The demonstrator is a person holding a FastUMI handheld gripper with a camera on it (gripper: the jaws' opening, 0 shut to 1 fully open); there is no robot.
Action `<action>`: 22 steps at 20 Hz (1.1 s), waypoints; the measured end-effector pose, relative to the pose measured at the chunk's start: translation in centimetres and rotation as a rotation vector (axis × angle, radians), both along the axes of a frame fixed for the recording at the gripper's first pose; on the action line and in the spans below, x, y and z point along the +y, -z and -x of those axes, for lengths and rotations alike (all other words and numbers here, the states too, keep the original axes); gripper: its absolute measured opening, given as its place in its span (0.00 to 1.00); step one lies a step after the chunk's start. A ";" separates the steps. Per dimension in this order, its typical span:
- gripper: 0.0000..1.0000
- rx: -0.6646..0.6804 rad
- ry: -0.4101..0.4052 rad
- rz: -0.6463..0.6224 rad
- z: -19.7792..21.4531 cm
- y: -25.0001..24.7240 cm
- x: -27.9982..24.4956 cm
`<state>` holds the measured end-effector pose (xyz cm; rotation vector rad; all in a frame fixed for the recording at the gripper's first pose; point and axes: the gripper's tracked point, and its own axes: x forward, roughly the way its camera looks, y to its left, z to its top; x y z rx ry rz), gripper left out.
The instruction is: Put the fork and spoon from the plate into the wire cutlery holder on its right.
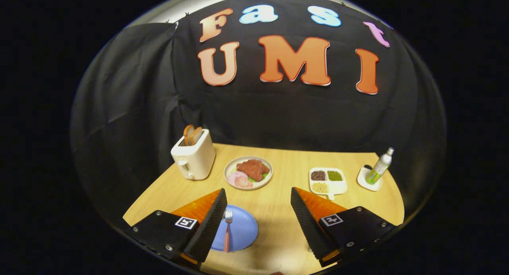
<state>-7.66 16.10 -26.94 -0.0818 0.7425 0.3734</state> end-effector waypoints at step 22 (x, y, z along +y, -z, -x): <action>0.49 0.392 -0.238 0.186 11.1 18.9 5.0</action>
